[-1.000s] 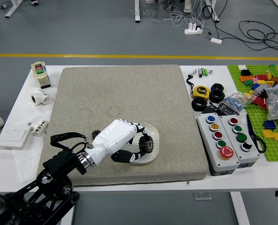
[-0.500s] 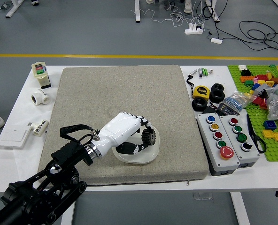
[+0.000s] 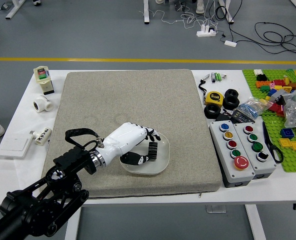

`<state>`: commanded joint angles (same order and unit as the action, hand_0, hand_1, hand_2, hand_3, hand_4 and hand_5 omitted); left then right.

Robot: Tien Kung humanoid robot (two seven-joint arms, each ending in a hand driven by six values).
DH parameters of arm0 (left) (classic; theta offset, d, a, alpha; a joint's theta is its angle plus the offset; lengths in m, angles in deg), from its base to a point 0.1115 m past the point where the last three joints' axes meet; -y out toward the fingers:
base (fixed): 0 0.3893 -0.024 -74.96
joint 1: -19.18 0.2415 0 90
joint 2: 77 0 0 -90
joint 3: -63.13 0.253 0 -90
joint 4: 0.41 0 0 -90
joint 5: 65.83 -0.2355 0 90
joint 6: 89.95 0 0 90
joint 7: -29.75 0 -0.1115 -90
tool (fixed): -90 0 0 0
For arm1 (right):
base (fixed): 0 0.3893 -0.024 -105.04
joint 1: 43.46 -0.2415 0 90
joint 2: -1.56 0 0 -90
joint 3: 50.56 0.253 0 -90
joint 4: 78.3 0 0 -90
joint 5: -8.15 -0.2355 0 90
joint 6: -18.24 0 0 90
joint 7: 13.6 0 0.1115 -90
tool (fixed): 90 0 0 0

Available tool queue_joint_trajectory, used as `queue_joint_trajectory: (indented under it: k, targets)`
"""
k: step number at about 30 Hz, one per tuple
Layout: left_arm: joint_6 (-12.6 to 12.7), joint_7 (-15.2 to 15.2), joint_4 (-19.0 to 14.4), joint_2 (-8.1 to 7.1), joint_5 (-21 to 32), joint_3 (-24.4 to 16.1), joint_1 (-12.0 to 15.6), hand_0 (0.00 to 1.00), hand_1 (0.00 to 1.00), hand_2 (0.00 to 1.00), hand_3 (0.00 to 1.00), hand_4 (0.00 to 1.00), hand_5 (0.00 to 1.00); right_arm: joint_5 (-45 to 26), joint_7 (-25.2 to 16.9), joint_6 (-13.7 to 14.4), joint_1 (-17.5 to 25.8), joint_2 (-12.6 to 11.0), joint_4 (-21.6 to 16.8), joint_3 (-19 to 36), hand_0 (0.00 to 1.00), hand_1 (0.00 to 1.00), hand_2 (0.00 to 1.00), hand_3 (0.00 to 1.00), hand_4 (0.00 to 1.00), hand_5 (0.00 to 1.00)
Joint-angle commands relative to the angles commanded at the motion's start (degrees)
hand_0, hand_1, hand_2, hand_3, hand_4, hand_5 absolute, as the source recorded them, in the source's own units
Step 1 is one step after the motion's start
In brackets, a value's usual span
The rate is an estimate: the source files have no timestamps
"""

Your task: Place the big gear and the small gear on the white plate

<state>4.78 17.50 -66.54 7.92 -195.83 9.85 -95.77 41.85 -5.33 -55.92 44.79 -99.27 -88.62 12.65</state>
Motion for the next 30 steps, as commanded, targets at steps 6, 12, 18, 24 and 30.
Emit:
queue_joint_trajectory:
  k: [6,12,18,24,30]
  targets:
    - [-0.3,-0.2,-0.2,-0.23,0.0,-1.3,-0.1,0.516,0.654,0.737,0.716,0.914,0.193,-0.1,-0.1,0.0,-0.1,0.0,0.0,0.1,0.615,0.612,0.708,0.591,0.8,0.75]
    - [-0.4,0.2,-1.5,-0.3,0.0,-3.6,0.2,0.519,0.657,0.739,0.716,0.92,0.199,0.0,-0.1,0.1,-0.1,-0.1,0.0,0.2,0.614,0.612,0.707,0.59,0.799,0.749]
    - [-1.1,0.8,-3.7,-1.2,0.0,-7.6,1.0,0.522,0.658,0.738,0.693,0.898,0.193,-0.1,-0.1,0.1,-0.1,-0.1,0.0,0.2,0.614,0.612,0.705,0.589,0.799,0.747]
    - [-5.6,1.1,-6.1,-3.78,0.0,-12.8,2.4,0.516,0.658,0.733,0.656,0.857,0.166,0.5,0.0,0.1,-0.1,0.0,0.0,0.6,0.615,0.611,0.703,0.588,0.798,0.746]
    - [-9.8,0.7,-6.5,-6.58,0.0,-15.7,3.9,0.495,0.653,0.702,0.621,0.794,0.124,0.8,0.1,0.1,-0.1,0.0,0.0,1.0,0.614,0.61,0.703,0.587,0.798,0.745]
